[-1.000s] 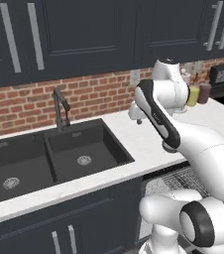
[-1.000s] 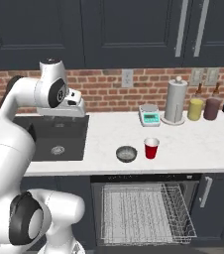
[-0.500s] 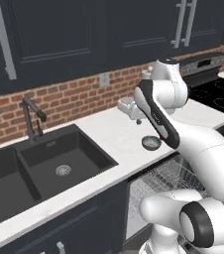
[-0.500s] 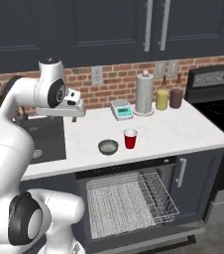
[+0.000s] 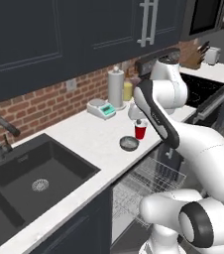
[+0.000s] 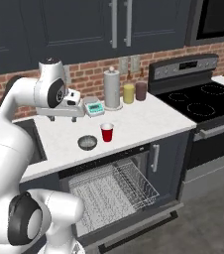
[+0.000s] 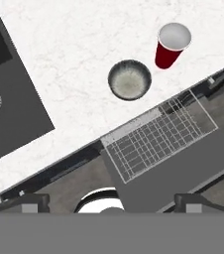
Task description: Pick up the cup and bowl from the counter, place them in the dishwasher, and close the dishwasher door.
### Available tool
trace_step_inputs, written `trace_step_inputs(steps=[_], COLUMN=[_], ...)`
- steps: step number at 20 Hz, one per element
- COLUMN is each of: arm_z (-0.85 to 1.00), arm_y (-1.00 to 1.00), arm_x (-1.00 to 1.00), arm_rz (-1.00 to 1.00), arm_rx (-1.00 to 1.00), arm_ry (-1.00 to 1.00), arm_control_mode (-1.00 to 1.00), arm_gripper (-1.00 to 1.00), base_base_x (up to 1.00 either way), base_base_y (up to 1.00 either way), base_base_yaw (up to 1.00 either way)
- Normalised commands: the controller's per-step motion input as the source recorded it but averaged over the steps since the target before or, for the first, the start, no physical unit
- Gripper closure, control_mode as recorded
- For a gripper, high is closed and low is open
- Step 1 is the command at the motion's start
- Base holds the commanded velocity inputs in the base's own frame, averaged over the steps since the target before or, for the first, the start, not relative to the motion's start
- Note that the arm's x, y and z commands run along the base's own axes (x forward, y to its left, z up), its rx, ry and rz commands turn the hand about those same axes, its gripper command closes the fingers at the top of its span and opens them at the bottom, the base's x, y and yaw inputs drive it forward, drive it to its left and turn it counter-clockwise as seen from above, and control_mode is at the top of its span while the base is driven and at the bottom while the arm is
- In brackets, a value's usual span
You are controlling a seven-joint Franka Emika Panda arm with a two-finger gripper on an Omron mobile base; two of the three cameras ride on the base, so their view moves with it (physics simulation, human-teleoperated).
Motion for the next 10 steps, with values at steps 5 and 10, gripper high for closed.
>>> trace_step_inputs(steps=[5,10], arm_z=[0.00,0.00], arm_y=[0.00,0.00], arm_x=[0.00,0.00], arm_rz=[0.00,0.00], arm_rx=[0.00,0.00], arm_ry=[0.00,0.00], arm_control_mode=[1.00,1.00], arm_gripper=[-1.00,-1.00], base_base_x=[0.00,0.00], base_base_y=[0.14,0.23], base_base_yaw=[-0.35,-0.28])
